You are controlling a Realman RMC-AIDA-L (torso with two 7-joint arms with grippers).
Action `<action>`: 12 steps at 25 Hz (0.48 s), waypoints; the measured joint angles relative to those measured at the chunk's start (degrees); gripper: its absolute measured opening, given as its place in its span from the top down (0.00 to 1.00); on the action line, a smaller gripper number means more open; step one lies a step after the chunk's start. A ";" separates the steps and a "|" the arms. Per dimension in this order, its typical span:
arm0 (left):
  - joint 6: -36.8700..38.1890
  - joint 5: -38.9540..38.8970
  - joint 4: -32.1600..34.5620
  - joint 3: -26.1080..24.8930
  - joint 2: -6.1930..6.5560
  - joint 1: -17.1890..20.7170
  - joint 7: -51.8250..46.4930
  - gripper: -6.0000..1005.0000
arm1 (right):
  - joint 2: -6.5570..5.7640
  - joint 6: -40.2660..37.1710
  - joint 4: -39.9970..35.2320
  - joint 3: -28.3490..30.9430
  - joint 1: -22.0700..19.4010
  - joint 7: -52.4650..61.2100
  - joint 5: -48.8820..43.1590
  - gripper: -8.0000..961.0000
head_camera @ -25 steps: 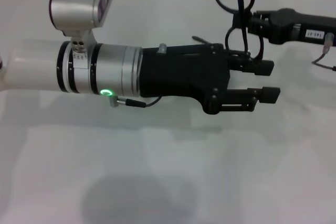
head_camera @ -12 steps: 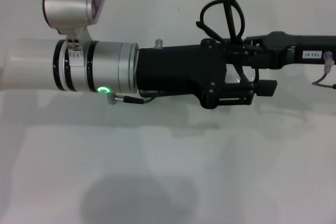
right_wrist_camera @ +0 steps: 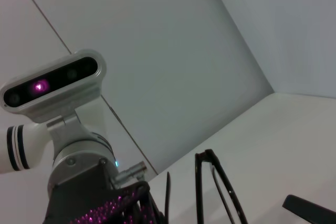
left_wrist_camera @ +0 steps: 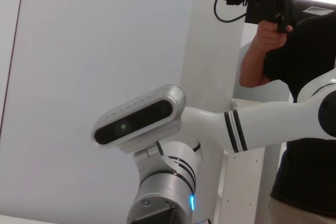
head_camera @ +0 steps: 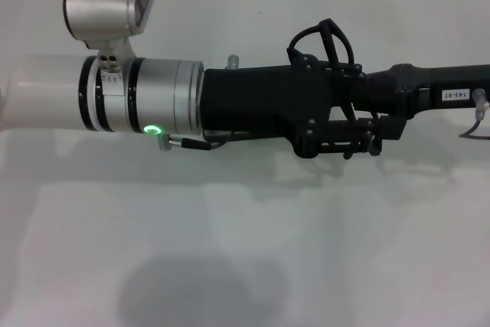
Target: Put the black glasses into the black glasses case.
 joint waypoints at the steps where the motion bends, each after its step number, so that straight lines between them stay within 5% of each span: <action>1: -0.01 0.00 0.00 0.00 0.00 -0.02 0.00 0.49 | -0.06 -0.22 0.00 0.02 0.00 -0.03 -0.02 0.87; 12: -0.26 -0.02 0.09 -0.59 0.00 -0.57 0.34 0.49 | -0.71 -2.60 -0.23 0.34 -0.04 -0.36 -0.08 0.87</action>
